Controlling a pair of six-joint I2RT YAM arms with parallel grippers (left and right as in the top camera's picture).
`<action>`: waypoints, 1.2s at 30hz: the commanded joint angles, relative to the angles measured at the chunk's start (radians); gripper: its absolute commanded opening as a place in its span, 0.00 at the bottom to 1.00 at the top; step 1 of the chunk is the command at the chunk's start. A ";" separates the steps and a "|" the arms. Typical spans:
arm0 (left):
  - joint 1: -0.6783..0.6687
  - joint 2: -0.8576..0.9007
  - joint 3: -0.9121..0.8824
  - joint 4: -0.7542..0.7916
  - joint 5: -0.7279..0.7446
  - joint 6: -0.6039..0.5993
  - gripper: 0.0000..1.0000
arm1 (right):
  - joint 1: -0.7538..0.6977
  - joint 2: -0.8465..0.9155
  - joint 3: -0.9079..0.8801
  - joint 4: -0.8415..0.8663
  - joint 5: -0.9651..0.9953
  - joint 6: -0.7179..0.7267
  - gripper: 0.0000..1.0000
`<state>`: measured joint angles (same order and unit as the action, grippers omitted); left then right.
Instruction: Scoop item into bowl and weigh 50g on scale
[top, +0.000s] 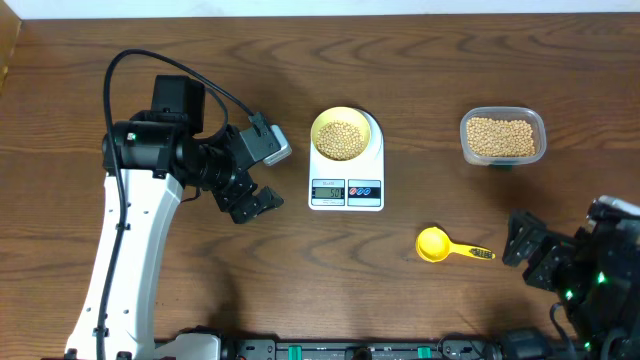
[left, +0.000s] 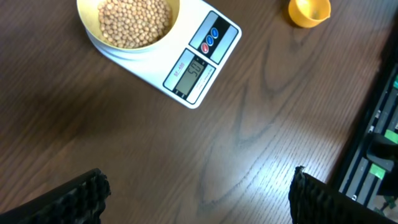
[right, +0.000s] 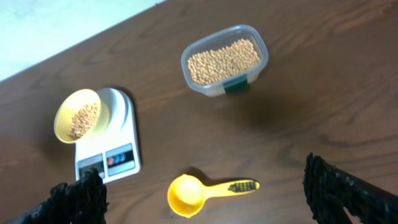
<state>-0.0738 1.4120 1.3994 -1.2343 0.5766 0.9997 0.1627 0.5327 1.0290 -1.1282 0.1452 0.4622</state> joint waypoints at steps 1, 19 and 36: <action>-0.002 0.006 0.009 -0.007 0.013 0.018 0.95 | -0.005 -0.079 -0.098 0.053 0.025 -0.019 0.99; -0.002 0.006 0.009 -0.007 0.013 0.017 0.95 | -0.182 -0.414 -0.520 0.412 -0.130 -0.127 0.99; -0.002 0.006 0.009 -0.007 0.014 0.017 0.95 | -0.194 -0.527 -0.672 0.515 -0.152 -0.128 0.99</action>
<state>-0.0738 1.4120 1.3994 -1.2346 0.5770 0.9997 -0.0257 0.0124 0.3985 -0.6437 0.0055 0.3534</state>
